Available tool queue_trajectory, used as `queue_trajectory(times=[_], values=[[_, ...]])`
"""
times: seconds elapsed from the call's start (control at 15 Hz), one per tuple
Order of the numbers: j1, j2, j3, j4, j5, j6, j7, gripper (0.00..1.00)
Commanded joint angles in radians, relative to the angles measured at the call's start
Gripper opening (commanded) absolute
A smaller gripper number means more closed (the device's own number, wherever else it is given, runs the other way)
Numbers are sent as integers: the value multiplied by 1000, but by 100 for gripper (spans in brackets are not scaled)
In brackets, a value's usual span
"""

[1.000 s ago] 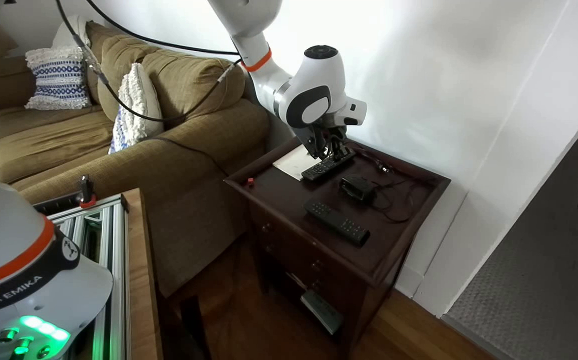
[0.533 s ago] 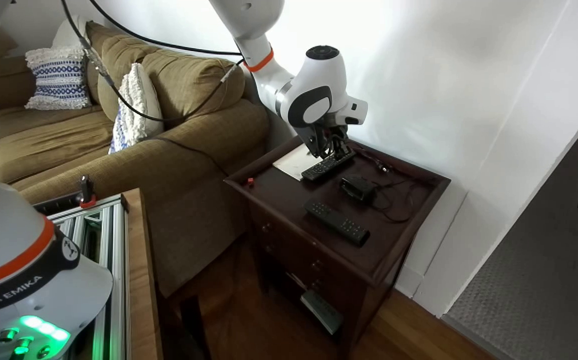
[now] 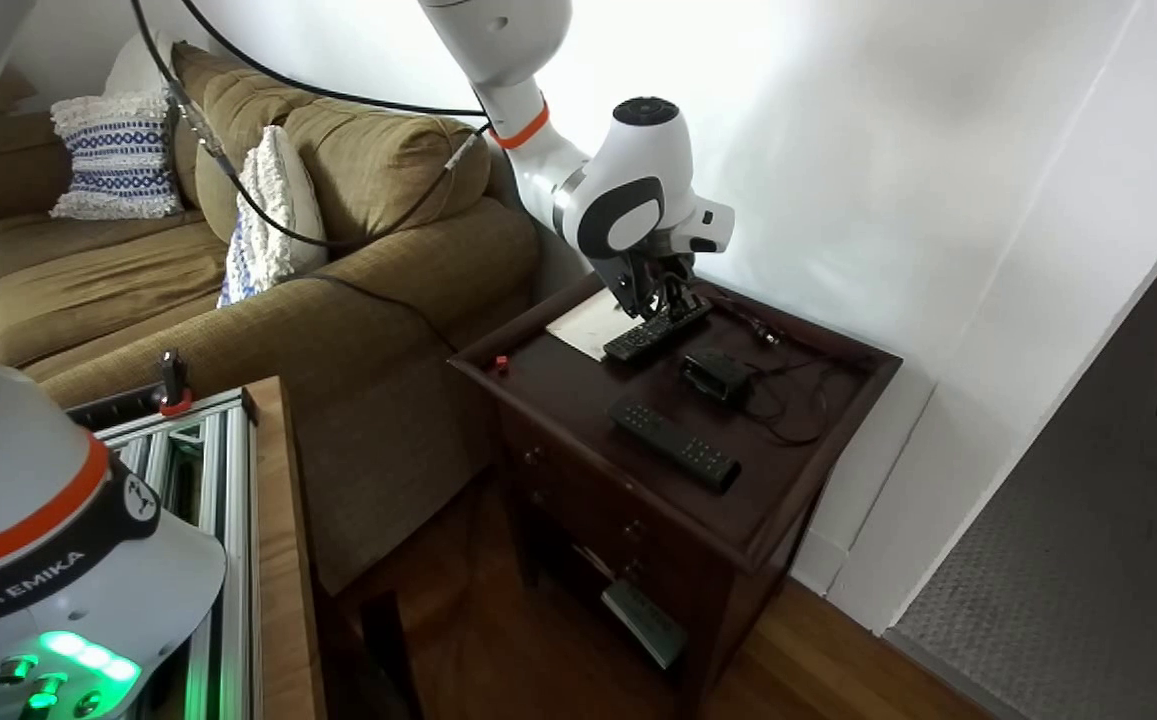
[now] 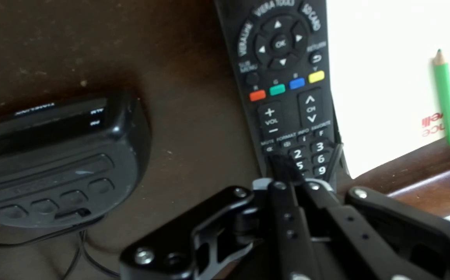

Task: Move the remote on the left backwards

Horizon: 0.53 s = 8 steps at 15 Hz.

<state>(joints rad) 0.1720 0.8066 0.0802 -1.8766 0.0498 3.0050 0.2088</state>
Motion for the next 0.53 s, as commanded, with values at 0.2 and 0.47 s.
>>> queue_trajectory(times=[0.2, 0.47], values=[[17, 33, -17, 28, 18, 25, -7, 0], [22, 40, -21, 39, 17, 28, -6, 0]])
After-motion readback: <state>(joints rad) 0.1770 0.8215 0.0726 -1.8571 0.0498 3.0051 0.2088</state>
